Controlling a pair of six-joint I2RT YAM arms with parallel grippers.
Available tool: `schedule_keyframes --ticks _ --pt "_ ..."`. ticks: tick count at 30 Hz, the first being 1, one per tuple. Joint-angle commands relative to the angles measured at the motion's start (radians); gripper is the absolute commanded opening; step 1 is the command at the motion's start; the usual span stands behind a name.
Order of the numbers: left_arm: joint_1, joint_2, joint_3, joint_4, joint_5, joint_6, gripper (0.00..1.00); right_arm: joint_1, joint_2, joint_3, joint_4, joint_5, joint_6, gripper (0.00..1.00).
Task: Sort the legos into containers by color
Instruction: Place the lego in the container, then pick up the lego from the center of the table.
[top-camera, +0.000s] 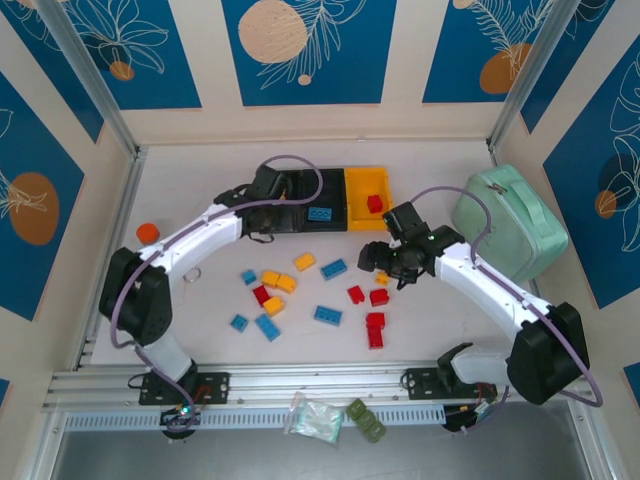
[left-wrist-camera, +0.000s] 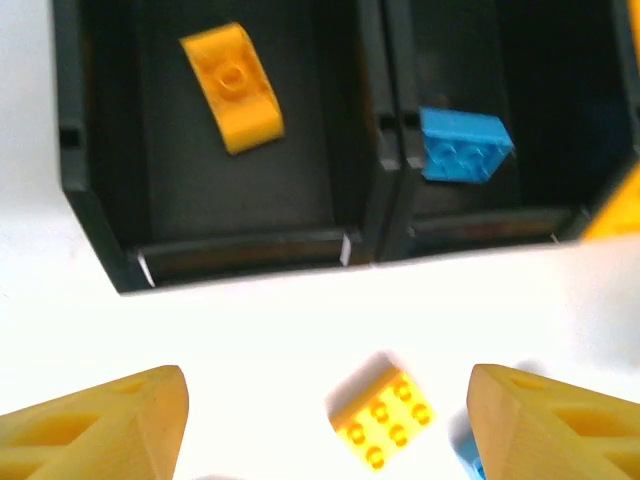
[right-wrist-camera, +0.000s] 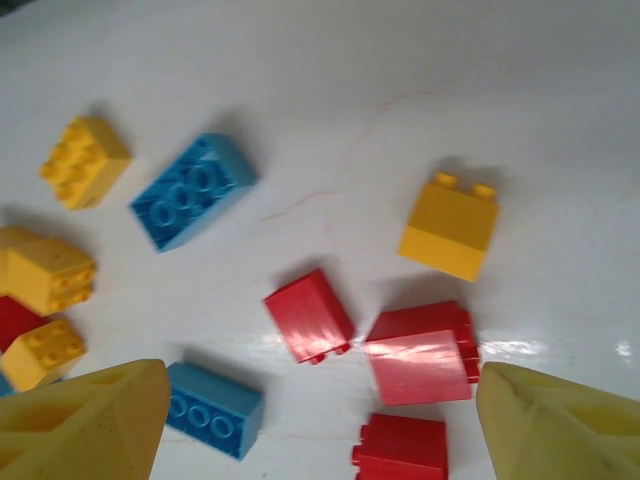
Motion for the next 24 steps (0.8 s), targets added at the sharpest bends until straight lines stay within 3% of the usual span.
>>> schedule_keyframes --ticks 1,7,13,20,24 --pt "-0.018 -0.073 -0.095 0.063 0.142 0.038 0.73 -0.019 0.037 0.018 -0.049 0.052 0.071 0.81" --pt "-0.045 -0.196 -0.261 0.115 0.221 0.025 0.73 -0.052 0.142 0.021 0.009 0.03 0.1 0.8" --pt "-0.057 -0.294 -0.378 0.106 0.217 0.006 0.74 -0.054 0.267 0.063 0.013 0.042 0.113 0.77" --pt "-0.058 -0.334 -0.453 0.119 0.219 -0.029 0.73 -0.055 0.371 0.077 0.04 0.05 0.105 0.63" --pt "-0.058 -0.335 -0.464 0.125 0.219 -0.039 0.73 -0.056 0.39 0.081 0.042 0.053 0.1 0.46"
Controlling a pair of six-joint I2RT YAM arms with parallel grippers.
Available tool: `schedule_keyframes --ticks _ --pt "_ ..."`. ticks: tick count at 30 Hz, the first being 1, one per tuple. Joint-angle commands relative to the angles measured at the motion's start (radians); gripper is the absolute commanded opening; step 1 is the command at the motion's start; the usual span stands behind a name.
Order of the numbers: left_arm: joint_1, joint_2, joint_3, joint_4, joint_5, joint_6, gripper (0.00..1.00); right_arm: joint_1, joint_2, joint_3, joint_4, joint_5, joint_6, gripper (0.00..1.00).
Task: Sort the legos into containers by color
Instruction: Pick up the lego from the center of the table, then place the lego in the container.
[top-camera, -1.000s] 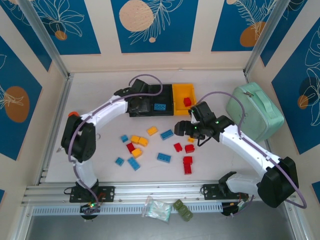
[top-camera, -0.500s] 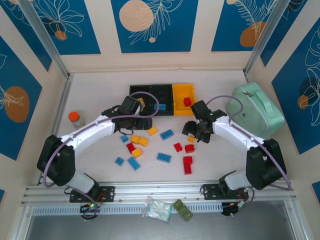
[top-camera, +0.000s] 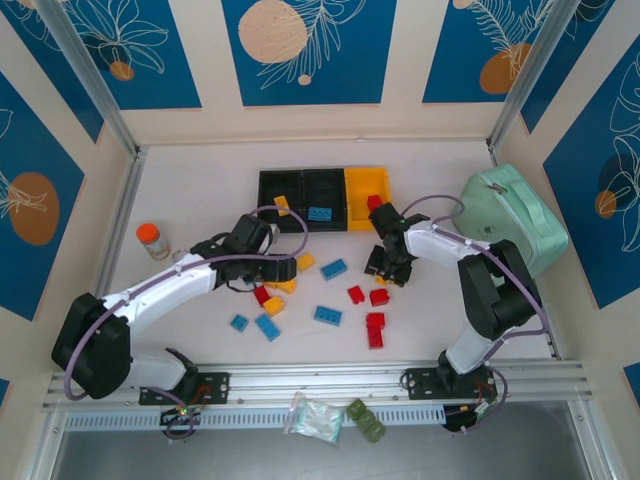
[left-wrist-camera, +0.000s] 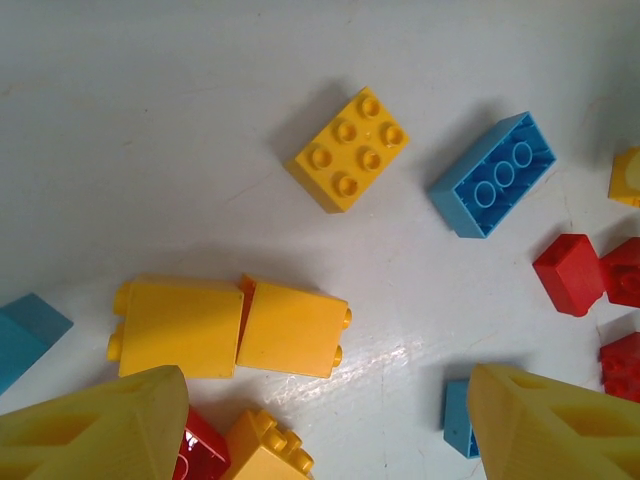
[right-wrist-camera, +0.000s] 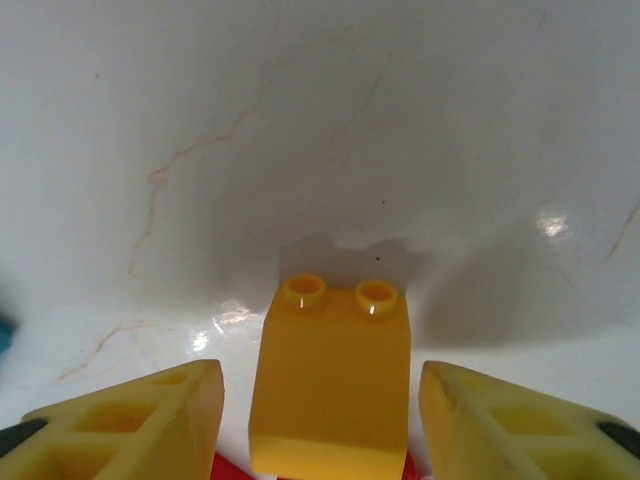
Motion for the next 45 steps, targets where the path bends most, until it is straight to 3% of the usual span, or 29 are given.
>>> schedule_keyframes --ticks 1,5,11,19,27,45 --pt "-0.005 -0.016 -0.016 0.02 0.02 -0.02 0.73 -0.002 0.006 0.034 -0.006 0.013 -0.003 0.41" --pt "-0.006 -0.024 -0.019 0.015 0.016 -0.025 0.73 0.005 -0.013 0.063 -0.031 0.033 -0.023 0.3" --pt "-0.006 -0.061 -0.07 0.011 -0.018 -0.122 0.74 0.044 -0.047 0.154 -0.08 0.045 -0.057 0.29" --pt "0.014 -0.252 -0.166 -0.085 -0.125 -0.261 0.74 0.132 0.027 0.369 -0.102 0.024 -0.116 0.29" --pt "0.082 -0.424 -0.23 -0.202 -0.165 -0.333 0.74 0.22 0.24 0.687 -0.124 -0.015 -0.179 0.29" --pt "0.104 -0.509 -0.296 -0.227 -0.151 -0.382 0.74 0.281 0.775 1.415 -0.287 -0.103 -0.263 0.31"
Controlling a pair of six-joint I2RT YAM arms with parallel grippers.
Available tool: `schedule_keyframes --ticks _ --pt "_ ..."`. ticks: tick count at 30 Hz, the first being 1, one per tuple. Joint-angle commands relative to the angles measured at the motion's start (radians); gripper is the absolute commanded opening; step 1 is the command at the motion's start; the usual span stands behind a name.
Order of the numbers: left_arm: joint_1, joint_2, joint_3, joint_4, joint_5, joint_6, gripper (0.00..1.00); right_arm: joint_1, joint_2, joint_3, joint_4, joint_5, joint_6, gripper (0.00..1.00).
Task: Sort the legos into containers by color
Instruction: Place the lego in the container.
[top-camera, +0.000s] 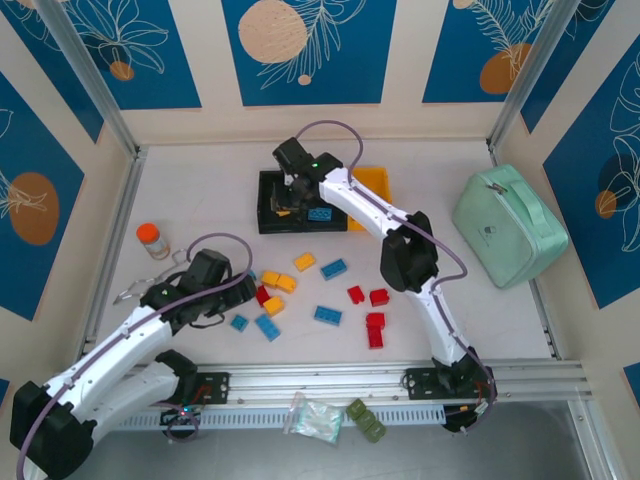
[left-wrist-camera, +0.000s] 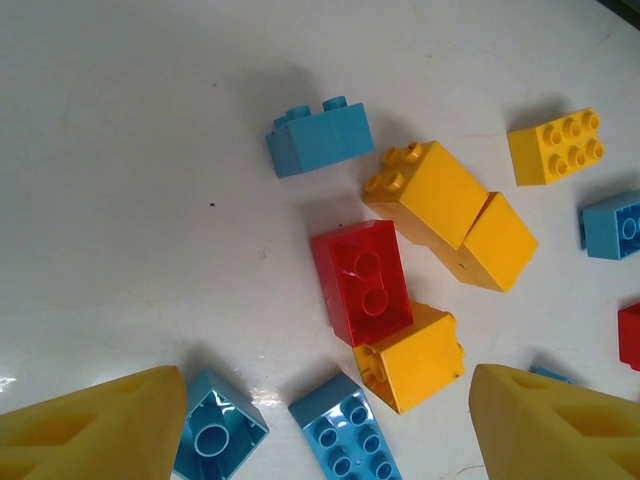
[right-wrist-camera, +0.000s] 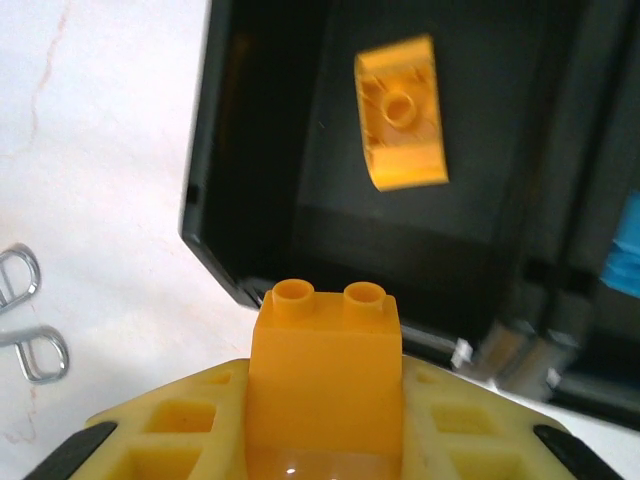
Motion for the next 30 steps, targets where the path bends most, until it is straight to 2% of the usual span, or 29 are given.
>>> schedule_keyframes --ticks 1,6,9,14,20,24,30 --pt "0.013 -0.026 -0.022 -0.028 -0.008 -0.025 0.74 0.01 0.102 0.151 -0.107 -0.046 -0.034 0.31" --pt "0.016 -0.039 -0.034 -0.031 -0.006 -0.03 0.74 0.009 0.214 0.309 -0.153 -0.068 -0.039 0.33" --pt "0.017 -0.038 -0.037 -0.027 -0.003 -0.033 0.74 0.009 0.229 0.32 -0.136 -0.084 -0.038 0.36" --pt "0.019 -0.033 -0.038 -0.023 -0.002 -0.033 0.74 0.01 0.229 0.328 -0.125 -0.073 -0.032 0.51" --pt "0.019 -0.025 -0.037 -0.011 0.008 -0.025 0.74 0.012 0.205 0.34 -0.137 -0.068 -0.04 0.53" --pt "0.018 -0.009 -0.033 0.028 0.041 0.004 0.74 0.022 0.118 0.259 -0.118 -0.037 -0.062 0.54" --pt "0.018 0.041 -0.024 0.15 0.164 0.062 0.73 0.03 -0.1 -0.021 -0.027 -0.002 -0.075 0.54"
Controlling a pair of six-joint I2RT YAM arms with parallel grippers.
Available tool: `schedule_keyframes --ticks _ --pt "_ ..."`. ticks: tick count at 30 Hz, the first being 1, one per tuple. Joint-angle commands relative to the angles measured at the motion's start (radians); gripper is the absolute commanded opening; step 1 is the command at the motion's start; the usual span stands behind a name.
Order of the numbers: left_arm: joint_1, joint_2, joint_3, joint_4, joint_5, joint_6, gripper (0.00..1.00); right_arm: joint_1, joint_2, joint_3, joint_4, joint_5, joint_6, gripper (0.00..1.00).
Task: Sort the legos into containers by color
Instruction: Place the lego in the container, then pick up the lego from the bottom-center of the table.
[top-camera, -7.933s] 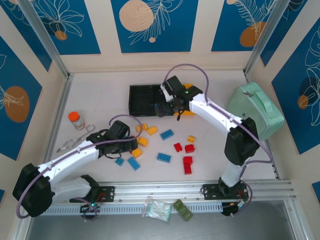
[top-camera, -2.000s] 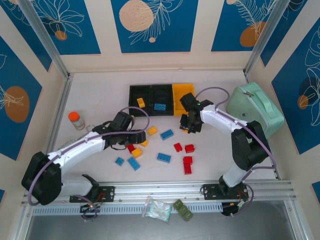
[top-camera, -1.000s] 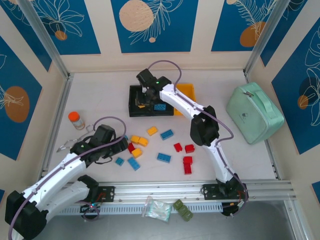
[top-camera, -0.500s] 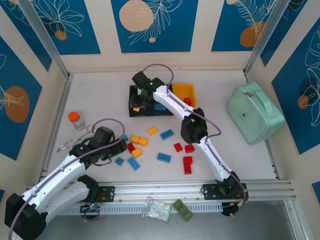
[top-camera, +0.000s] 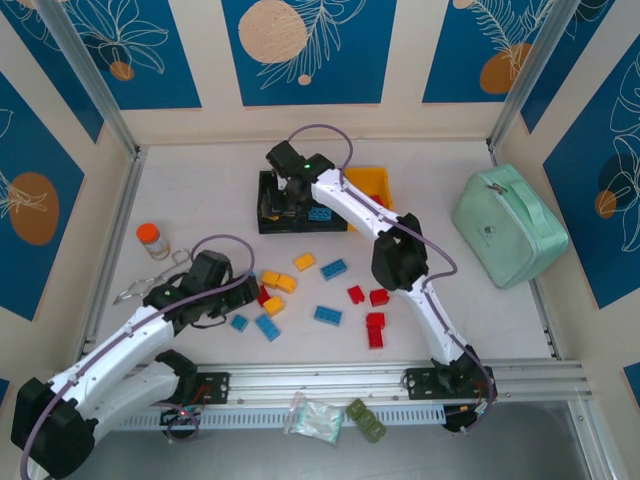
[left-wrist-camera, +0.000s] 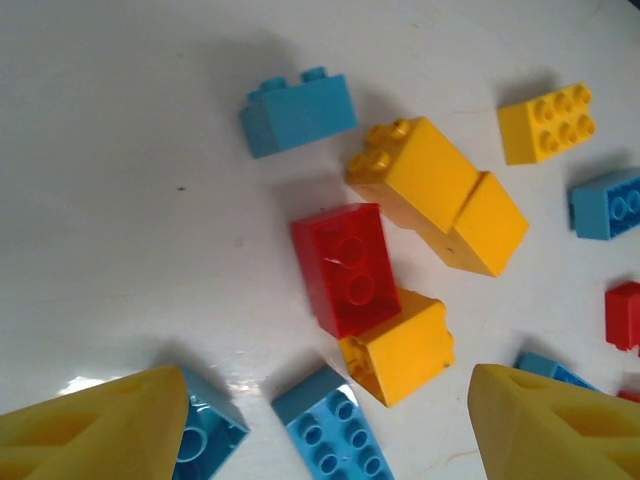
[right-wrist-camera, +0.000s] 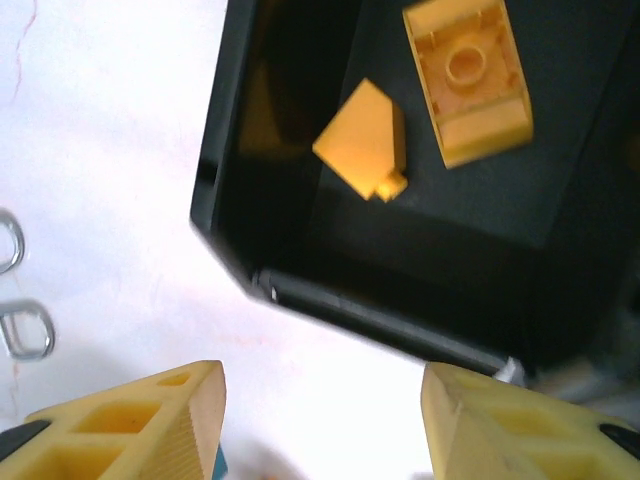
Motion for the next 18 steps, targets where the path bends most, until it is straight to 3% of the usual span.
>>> schedule_keyframes --ticks 1,11,18 --pt "0.007 0.027 0.011 0.095 0.109 0.058 0.73 0.01 -0.166 -0.121 0.054 0.029 -0.025 0.54" --pt "-0.019 0.118 0.047 0.204 0.32 0.15 0.72 -0.011 -0.552 -0.666 0.123 0.078 -0.002 0.6" --pt "-0.084 0.178 0.072 0.241 0.349 0.181 0.72 -0.061 -0.763 -0.967 0.097 0.076 0.02 0.63"
